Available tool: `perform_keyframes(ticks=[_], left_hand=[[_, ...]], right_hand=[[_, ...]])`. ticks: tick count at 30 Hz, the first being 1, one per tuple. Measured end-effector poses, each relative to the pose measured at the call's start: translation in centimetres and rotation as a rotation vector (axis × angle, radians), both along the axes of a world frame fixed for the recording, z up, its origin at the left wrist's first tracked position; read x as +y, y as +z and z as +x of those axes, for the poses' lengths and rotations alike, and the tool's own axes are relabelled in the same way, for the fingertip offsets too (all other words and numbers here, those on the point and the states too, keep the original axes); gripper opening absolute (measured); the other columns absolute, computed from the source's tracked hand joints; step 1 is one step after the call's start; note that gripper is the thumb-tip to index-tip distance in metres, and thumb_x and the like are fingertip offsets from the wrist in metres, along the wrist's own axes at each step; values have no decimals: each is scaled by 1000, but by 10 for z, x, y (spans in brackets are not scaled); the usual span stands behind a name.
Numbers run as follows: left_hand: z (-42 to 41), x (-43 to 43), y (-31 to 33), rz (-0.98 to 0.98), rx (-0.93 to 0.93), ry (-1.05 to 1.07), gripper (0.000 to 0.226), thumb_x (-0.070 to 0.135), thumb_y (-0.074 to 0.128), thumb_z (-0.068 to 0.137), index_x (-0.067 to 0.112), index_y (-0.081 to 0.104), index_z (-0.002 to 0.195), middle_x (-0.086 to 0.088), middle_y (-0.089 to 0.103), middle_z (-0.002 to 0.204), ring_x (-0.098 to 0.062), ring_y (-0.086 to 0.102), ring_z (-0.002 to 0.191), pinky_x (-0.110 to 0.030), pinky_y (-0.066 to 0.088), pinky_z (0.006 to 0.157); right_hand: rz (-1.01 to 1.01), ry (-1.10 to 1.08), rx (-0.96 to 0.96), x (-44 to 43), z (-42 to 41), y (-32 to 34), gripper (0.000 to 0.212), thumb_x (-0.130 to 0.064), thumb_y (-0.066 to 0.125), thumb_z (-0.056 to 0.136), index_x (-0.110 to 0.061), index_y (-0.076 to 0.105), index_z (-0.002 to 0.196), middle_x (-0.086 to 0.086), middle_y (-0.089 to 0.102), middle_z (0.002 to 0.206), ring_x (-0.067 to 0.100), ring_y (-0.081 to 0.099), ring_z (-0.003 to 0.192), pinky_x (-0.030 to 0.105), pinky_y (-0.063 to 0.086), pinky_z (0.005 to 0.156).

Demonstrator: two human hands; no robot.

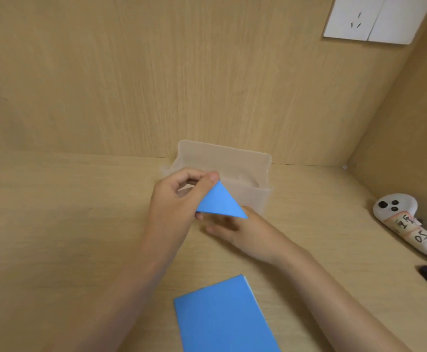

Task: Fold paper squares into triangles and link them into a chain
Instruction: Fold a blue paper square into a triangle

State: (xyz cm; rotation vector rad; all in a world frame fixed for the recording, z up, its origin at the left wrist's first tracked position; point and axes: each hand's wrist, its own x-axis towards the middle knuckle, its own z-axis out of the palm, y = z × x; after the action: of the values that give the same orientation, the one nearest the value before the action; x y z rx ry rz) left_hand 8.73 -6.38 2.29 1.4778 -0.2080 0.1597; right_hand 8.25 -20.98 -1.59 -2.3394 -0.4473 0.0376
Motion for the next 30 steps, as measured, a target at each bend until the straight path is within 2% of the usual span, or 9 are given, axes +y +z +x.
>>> perform_keyframes(ticks=[2, 5, 10, 12, 17, 20, 22, 26, 30], left_hand=[[6, -1, -10, 56, 40, -31, 14, 14, 66, 85, 0, 69, 82, 3, 62, 67, 2, 51, 48, -15, 38, 41], [15, 2, -24, 117, 107, -66, 13, 17, 67, 85, 6, 69, 78, 4, 64, 69, 3, 51, 50, -15, 38, 41], [20, 1, -37, 189, 183, -135, 13, 19, 68, 85, 9, 68, 77, 3, 60, 69, 4, 50, 48, -13, 38, 41], [23, 2, -43, 205, 196, -124, 13, 20, 68, 85, 10, 68, 77, 3, 61, 71, 5, 51, 49, -13, 39, 42], [26, 0, -50, 212, 184, -106, 11, 19, 69, 83, 11, 68, 74, 6, 62, 69, 8, 52, 52, -9, 38, 44], [26, -1, -51, 155, 118, -76, 10, 11, 71, 82, 12, 68, 72, 12, 65, 62, 8, 56, 58, -6, 41, 57], [27, 0, -52, 138, 64, -50, 13, 7, 70, 82, 14, 69, 71, 11, 68, 65, 3, 61, 64, -8, 45, 65], [24, -4, -54, 109, 23, 0, 9, 8, 71, 81, 13, 71, 73, 5, 72, 73, -3, 63, 70, -11, 47, 67], [17, -10, -56, 67, 33, 51, 7, 10, 72, 80, 14, 72, 74, 1, 73, 76, -4, 63, 70, -10, 47, 66]], right_hand=[[30, -9, -39, -5, 14, -3, 14, -20, 59, 91, -20, 69, 101, -18, 65, 80, -9, 54, 72, 25, 47, 72], [79, -87, -50, -18, 38, -6, 17, -15, 57, 91, -15, 73, 97, -12, 72, 87, -3, 61, 77, 26, 50, 75], [175, -242, -11, -44, 58, -6, 17, -11, 58, 90, -9, 74, 85, 1, 74, 89, 1, 61, 79, 15, 45, 77], [205, -274, -5, -51, 62, -7, 17, -14, 58, 91, -11, 74, 86, 0, 74, 92, 0, 61, 81, 13, 43, 78], [257, -307, -31, -40, 55, -12, 21, -22, 60, 92, -13, 70, 108, -1, 71, 106, 3, 61, 95, 6, 40, 82], [450, -278, 1, -20, 30, -5, 24, -28, 57, 93, -10, 73, 91, 3, 73, 89, 4, 61, 81, 10, 43, 76], [554, -232, 77, -7, 14, -1, 19, -26, 63, 88, -11, 73, 80, 0, 69, 75, 3, 60, 71, 11, 44, 70], [684, -303, 166, 2, 3, 1, 7, -6, 73, 79, 0, 70, 80, 3, 68, 66, 1, 59, 56, 11, 44, 55], [654, -331, 199, -3, -1, 2, 7, -8, 72, 81, -2, 69, 79, -10, 61, 50, -3, 50, 42, 8, 36, 47]])
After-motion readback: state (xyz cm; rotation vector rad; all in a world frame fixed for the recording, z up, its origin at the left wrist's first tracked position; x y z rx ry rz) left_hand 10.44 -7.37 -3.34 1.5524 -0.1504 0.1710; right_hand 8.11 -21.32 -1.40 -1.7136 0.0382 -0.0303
